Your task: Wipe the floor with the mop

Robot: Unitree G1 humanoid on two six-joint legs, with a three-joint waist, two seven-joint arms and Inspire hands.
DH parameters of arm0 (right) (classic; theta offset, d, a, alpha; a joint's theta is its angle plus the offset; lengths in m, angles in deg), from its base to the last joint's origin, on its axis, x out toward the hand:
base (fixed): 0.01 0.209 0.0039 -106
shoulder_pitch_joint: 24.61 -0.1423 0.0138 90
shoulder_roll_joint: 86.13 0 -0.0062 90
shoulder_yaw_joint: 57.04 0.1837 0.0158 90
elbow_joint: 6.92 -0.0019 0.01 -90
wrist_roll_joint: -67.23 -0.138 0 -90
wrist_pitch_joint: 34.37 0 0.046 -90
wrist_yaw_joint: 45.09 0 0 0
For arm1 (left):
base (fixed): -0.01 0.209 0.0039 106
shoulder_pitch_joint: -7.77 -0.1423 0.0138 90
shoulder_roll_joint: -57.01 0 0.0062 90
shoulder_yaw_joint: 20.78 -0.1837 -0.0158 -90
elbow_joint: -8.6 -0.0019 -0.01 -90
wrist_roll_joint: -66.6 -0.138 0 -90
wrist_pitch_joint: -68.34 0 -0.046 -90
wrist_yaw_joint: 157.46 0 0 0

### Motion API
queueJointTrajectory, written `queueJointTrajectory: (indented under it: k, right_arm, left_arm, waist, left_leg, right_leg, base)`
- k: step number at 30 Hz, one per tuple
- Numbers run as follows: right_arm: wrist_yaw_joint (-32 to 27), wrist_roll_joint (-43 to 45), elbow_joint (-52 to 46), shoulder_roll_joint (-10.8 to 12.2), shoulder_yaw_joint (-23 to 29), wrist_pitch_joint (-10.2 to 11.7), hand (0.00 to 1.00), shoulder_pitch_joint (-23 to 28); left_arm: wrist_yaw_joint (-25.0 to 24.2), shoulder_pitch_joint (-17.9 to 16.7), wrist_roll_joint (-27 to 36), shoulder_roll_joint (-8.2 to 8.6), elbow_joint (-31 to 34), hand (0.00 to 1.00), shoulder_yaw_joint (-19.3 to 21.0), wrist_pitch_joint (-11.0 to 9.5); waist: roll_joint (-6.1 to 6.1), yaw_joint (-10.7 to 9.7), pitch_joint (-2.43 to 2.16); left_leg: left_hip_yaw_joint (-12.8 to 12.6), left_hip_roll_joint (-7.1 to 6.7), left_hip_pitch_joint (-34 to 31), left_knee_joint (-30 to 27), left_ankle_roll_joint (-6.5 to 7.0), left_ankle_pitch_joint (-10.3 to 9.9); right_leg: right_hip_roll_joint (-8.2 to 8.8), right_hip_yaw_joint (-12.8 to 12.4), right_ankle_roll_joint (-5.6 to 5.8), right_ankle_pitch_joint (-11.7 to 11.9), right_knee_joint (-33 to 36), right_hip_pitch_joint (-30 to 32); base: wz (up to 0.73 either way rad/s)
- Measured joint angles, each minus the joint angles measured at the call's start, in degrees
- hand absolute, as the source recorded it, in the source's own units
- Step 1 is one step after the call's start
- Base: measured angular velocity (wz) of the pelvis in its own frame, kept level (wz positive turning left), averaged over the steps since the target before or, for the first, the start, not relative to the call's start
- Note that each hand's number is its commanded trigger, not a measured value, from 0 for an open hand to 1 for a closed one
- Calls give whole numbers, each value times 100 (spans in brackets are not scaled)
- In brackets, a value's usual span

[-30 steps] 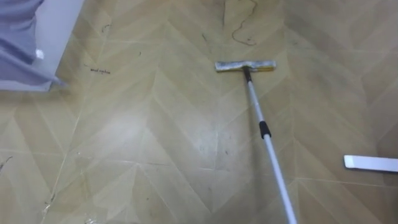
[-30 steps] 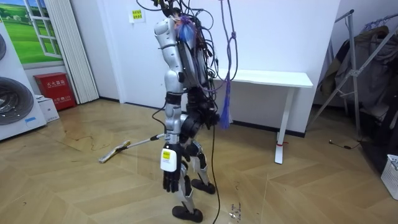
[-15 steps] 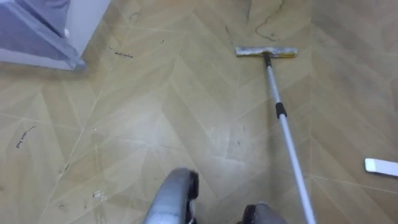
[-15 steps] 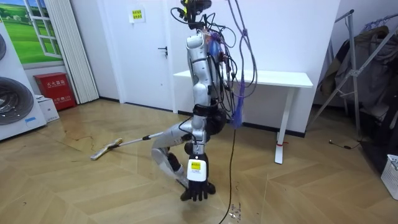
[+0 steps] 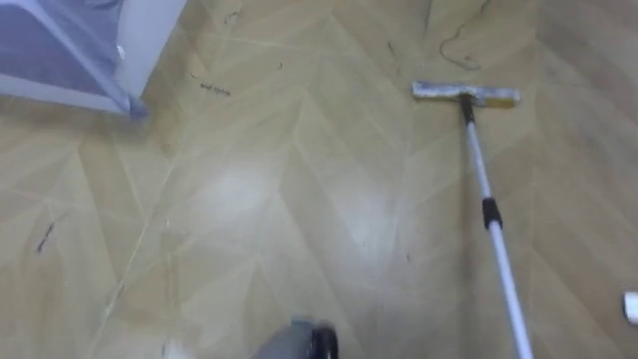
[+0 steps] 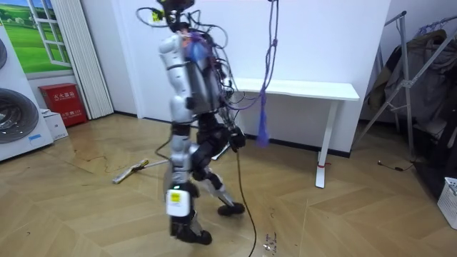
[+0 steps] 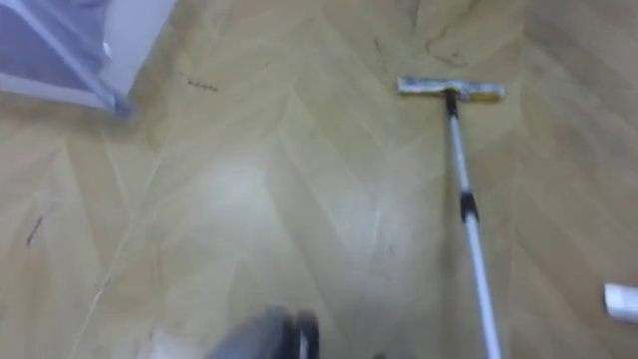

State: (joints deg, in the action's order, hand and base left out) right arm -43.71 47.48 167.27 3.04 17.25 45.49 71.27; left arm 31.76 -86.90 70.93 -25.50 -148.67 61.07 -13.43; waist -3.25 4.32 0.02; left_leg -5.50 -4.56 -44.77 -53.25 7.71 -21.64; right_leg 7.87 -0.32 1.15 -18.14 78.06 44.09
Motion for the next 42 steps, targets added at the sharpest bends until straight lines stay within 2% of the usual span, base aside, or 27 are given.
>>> queueJointTrajectory:
  k: [2, 6, 7, 9, 10, 12, 13, 14, 15, 16, 17, 20, 21, 22, 23, 24, 26, 27, 28, 29, 31, 34, 38, 39, 40, 41, 42]
  right_arm:
    - [-81, -15, -19, 193, 20, -33, 100, -38]
    - [-355, -40, -79, 347, 193, -107, 100, -276]
    - [-389, -37, -76, 345, 198, -163, 100, -363]
    - [-523, -20, -71, 315, 253, -453, 100, -780]
    - [-580, 27, -56, 249, 346, -610, 100, -1075]
    - [-647, 92, -40, 115, 383, -706, 100, -1604]
    - [-685, 71, -44, 48, 378, -674, 100, -1938]
    - [-697, 28, -52, 34, 369, -652, 100, -2078]
    - [-693, -30, -66, 24, 342, -593, 100, -2256]
    - [-681, -32, -110, 23, 337, -579, 100, -2354]
    - [-594, -109, -205, 20, 317, -541, 100, -2509]
    - [-336, -496, -295, -82, 179, -353, 100, -2587]
    - [-260, -527, -285, -88, 110, -353, 100, -2552]
    - [-232, -548, -287, -87, 98, -351, 100, -2500]
    - [-173, -629, -289, -101, 36, -314, 100, -2303]
    - [-146, -706, -264, -119, 7, -259, 100, -1955]
    - [-159, -682, -113, -195, 4, -241, 100, -1464]
    - [-213, -655, -38, -230, -17, -241, 100, -1159]
    - [-279, -635, -30, -238, -50, -242, 100, -818]
    - [-306, -633, -27, -234, -50, -242, 100, -675]
    - [-391, -666, 65, -147, -51, -242, 100, -306]
    - [-549, -702, 45, 31, -47, -240, 100, -209]
    - [-705, -555, -21, 275, 55, -273, 100, -217]
    - [-708, -448, -35, 291, 164, -372, 100, -240]
    - [-713, -427, -45, 288, 202, -412, 100, -270]
    - [-743, -363, -68, 278, 252, -504, 100, -340]
    - [-772, -287, -39, 234, 333, -606, 100, -516]
  left_arm:
    - [83, 28, -1, -40, 160, 0, 0, -31]
    - [98, 4, -5, 35, 198, 0, 6, 10]
    - [120, -24, -6, 30, 195, 0, 8, 53]
    - [206, -43, 3, -7, 157, 0, 8, 215]
    - [265, -51, 9, -3, 141, 0, 11, 241]
    - [342, -16, 16, -25, 155, 0, 5, 270]
    - [411, -18, 30, -83, 216, 0, -18, 282]
    - [436, -30, 62, -125, 241, 0, -59, 286]
    - [472, -95, 61, -188, 314, 0, -109, 307]
    - [490, -128, 58, -191, 327, 0, -109, 307]
    - [488, -218, 51, -192, 355, 0, -103, 322]
    - [375, -480, 5, -181, 794, 0, -100, 394]
    - [336, -605, 3, -141, 897, 0, -105, 388]
    - [295, -636, 1, -131, 915, 0, -105, 391]
    - [183, -681, -1, -135, 911, 0, -91, 399]
    - [119, -682, -25, -161, 855, 0, -71, 395]
    - [96, -583, -30, -125, 773, 0, -64, 382]
    - [90, -548, -29, -99, 788, 0, -58, 371]
    - [93, -525, -29, -88, 817, 0, -22, 341]
    - [97, -502, -29, -84, 821, 0, 15, 317]
    - [160, -343, -14, -82, 821, 0, 76, 250]
    - [277, -176, -14, -49, 823, 0, 128, 167]
    - [370, -155, -28, 73, 820, 0, 101, 200]
    - [378, -194, -26, 83, 819, 0, 103, 271]
    - [389, -205, -13, 89, 799, 0, 116, 313]
    - [412, -251, 6, 87, 758, 0, 129, 414]
    - [419, -263, 65, 77, 727, 0, 127, 501]
  waist:
    - [-3, -119, 4]
    - [-135, -62, 49]
    - [-124, -48, 58]
    - [-49, 55, 105]
    - [36, 127, 138]
    - [110, 254, 131]
    - [165, 289, 156]
    - [208, 355, 160]
    - [363, 570, 158]
    - [427, 664, 171]
    - [591, 778, 172]
    - [669, 916, 199]
    - [655, 922, 195]
    - [635, 919, 188]
    - [556, 860, 187]
    - [523, 755, 174]
    - [453, 575, 107]
    - [391, 505, 91]
    - [325, 365, 48]
    - [282, 300, 26]
    - [66, 159, 7]
    - [-54, 51, 44]
    - [-93, -30, 75]
    - [-91, -59, 75]
    - [-88, -58, 77]
    - [-58, 16, 35]
    - [12, 85, 66]
  left_leg:
    - [-13, -14, 36, -54, 104, -128]
    - [-31, -29, 273, 1, 174, -433]
    - [-32, -30, 356, 16, 169, -496]
    - [-32, -34, 739, 62, 118, -725]
    - [-20, -23, 870, 59, 56, -825]
    - [-67, 45, 836, -227, -119, -832]
    - [-131, 214, 529, -982, -535, -570]
    - [-157, 328, 348, -1388, -671, -332]
    - [-229, 529, 58, -2110, -709, 231]
    - [-208, 569, -72, -2394, -710, 524]
    - [-193, 577, -303, -2778, -733, 1006]
    - [-41, 591, -815, -2302, -691, 670]
    - [9, 588, -846, -1434, -680, 573]
    - [32, 589, -836, -935, -674, 572]
    - [117, 590, -802, 43, -689, 637]
    - [33, 529, -748, 255, -429, 787]
    - [-79, 274, -498, 316, -103, 578]
    - [-142, 122, -335, 312, 38, 428]
    - [-201, -37, -178, 305, 137, 277]
    - [-204, -108, -105, 293, 180, 191]
    - [-126, -216, 156, 244, 246, -109]
    - [146, -330, 286, 285, 244, -198]
    - [337, -329, 752, 600, 152, -342]
    - [405, -332, 882, 586, 106, -442]
    - [446, -325, 953, 550, 79, -507]
    - [496, -296, 1059, 475, -8, -629]
    - [561, -272, 1100, 294, -127, -721]
  right_leg:
    - [-99, 17, 91, -116, -60, 439]
    - [-446, 145, 44, -191, -1978, 780]
    - [-488, 184, -23, -152, -2208, 765]
    - [-539, 405, -323, 3, -2630, 591]
    - [-535, 463, -397, -11, -2600, 458]
    - [-500, 522, -484, -162, -2499, 423]
    - [-594, 496, -495, -260, -2359, 407]
    - [-661, 480, -554, -317, -2274, 392]
    - [-787, 424, -649, -463, -2108, 341]
    - [-816, 414, -694, -534, -2037, 292]
    - [-816, 385, -774, -709, -1922, 221]
    - [-883, 400, -674, -1023, -1873, -107]
    - [-882, 403, -661, -1121, -1967, -290]
    - [-878, 415, -662, -1163, -2033, -386]
    - [-875, 462, -636, -1277, -2183, -620]
    - [-743, 513, -518, -1440, -2293, -864]
    - [-502, 498, -324, -1567, -2309, -1100]
    - [-371, 427, -192, -1494, -2015, -1125]
    - [-233, 355, 36, -1315, -1608, -1071]
    - [-180, 319, 97, -1163, -1376, -1002]
    - [-189, 145, 139, -437, -599, -716]
    - [-331, 5, 120, -477, -364, -203]
    - [-417, 95, 16, -506, -2135, 322]
    - [-412, 217, -84, -365, -2750, 305]
    - [-400, 272, -133, -271, -2783, 280]
    - [-406, 328, -216, -215, -2776, 149]
    - [-390, 417, -294, -270, -2690, 47]
  base:
    - [-4]
    - [-11]
    - [-14]
    - [0]
    - [0]
    - [-6]
    - [0]
    - [-21]
    - [-38]
    - [-50]
    - [-10]
    - [11]
    - [-15]
    - [-13]
    - [14]
    - [43]
    - [56]
    - [41]
    - [29]
    - [26]
    - [3]
    - [-17]
    - [-14]
    - [15]
    - [15]
    - [0]
    - [5]
